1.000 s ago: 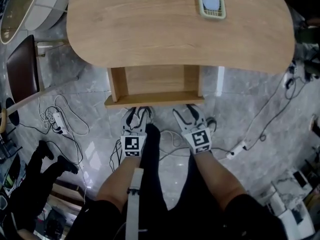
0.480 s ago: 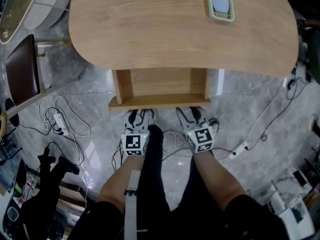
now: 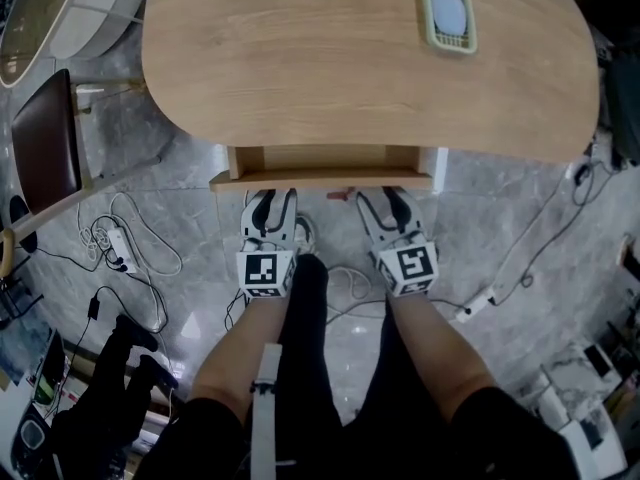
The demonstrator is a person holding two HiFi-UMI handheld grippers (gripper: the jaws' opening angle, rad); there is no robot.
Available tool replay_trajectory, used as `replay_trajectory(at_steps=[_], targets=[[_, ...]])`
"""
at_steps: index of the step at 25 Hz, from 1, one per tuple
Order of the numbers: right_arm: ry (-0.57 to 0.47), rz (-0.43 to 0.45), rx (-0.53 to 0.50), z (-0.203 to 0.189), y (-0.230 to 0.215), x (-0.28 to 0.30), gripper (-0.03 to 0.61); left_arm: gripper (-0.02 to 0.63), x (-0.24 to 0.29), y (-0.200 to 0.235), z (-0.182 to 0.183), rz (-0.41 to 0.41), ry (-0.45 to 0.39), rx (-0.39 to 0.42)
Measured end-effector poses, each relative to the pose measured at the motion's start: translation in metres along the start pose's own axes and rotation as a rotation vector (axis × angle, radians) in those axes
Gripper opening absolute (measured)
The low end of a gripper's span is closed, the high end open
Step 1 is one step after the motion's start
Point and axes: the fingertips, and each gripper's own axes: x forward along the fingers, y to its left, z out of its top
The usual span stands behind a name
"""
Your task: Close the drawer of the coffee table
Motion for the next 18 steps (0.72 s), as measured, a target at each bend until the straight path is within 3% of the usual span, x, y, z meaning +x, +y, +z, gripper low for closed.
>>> replay_trajectory(at_steps=[11,18], targets=[[-0.05,0.011,-0.077,0.036,-0.021,0.033,0.193,0.12,0.038,0.019,0.032,0.007,-0.049,-0.004],[-0.087,0.002,-0.064,0.054,-0.032,0.05,0.193,0.12,0.058,0.029,0.047,0.003,-0.062,0.025]])
